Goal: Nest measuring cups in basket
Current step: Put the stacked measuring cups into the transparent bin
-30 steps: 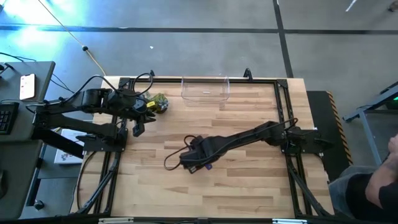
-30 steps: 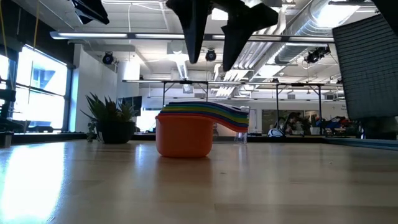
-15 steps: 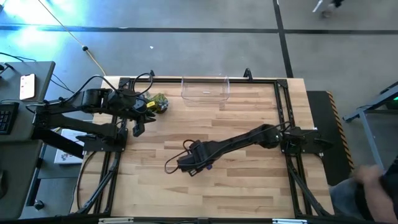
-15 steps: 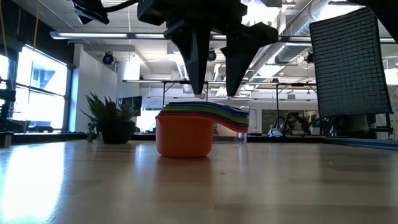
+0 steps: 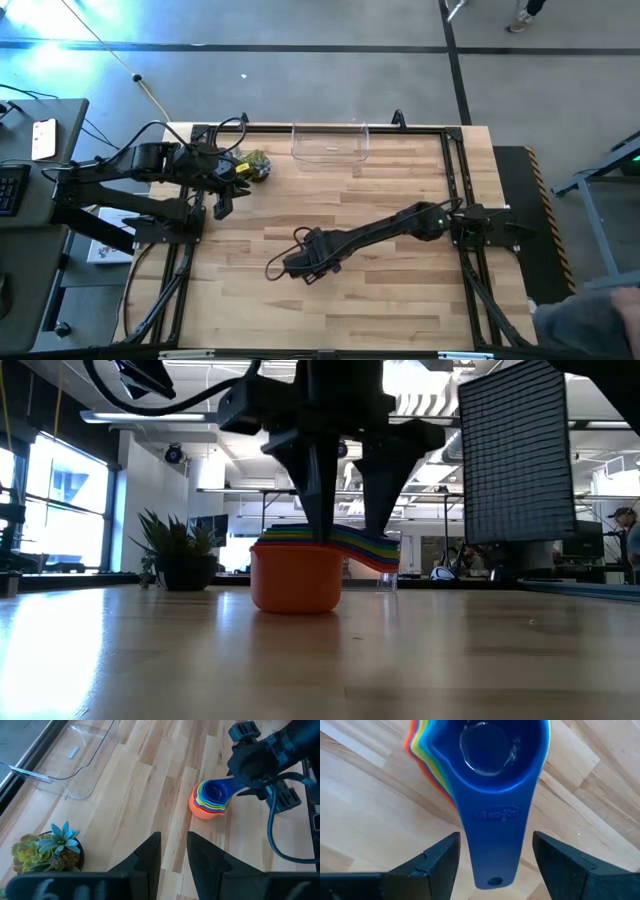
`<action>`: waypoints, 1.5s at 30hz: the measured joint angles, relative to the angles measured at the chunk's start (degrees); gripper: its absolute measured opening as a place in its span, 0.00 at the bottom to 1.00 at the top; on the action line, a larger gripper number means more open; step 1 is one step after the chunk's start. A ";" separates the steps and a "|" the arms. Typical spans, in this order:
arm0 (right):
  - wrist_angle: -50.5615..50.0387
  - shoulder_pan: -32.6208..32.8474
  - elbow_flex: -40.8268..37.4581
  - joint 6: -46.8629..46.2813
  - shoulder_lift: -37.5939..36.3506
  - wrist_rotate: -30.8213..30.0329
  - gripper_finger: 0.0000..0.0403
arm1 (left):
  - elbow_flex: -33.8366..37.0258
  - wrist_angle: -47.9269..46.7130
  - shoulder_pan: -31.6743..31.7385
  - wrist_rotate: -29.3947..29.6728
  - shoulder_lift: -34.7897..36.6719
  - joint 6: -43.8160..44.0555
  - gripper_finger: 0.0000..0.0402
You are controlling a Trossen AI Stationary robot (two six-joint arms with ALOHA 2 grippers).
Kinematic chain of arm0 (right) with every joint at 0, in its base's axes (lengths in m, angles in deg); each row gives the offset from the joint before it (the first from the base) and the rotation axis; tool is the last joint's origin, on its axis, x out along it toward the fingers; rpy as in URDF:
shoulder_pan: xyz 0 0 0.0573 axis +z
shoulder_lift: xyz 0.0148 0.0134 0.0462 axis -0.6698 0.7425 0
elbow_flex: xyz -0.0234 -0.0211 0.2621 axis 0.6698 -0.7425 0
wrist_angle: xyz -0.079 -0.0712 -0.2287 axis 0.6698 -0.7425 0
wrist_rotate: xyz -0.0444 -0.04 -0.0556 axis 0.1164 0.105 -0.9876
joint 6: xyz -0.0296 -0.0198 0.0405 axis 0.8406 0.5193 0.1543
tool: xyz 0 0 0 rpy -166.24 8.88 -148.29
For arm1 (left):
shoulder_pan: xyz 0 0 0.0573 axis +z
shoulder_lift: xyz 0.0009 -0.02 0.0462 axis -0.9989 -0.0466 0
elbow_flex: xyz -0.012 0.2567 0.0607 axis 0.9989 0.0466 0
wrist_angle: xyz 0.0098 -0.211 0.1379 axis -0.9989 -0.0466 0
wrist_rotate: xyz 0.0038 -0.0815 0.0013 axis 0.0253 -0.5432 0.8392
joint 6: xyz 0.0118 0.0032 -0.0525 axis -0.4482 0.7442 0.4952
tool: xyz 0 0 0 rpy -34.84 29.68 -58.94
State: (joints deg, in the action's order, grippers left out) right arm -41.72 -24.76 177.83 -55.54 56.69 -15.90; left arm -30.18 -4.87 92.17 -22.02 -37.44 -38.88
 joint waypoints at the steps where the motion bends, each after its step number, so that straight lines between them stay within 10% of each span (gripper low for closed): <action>1: 0.07 0.00 0.00 -0.01 0.30 0.00 0.60 | 0.00 -0.02 0.00 0.00 0.00 0.00 0.21; 19: 0.33 0.00 -0.02 0.27 3.42 0.42 0.59 | 0.02 -0.02 0.02 -0.02 0.02 -0.15 0.21; 31: -0.04 -0.52 -0.02 -0.21 3.55 2.32 0.31 | 0.02 -0.02 0.02 -0.02 0.02 -0.68 0.21; 45: -0.02 -2.32 -0.02 -2.60 3.55 3.83 0.29 | 0.02 -0.02 0.02 -0.02 0.00 -0.70 0.21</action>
State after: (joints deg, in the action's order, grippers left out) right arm -41.74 -27.07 177.81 -58.14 60.24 -12.07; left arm -30.16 -4.89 92.19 -22.05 -37.44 -39.58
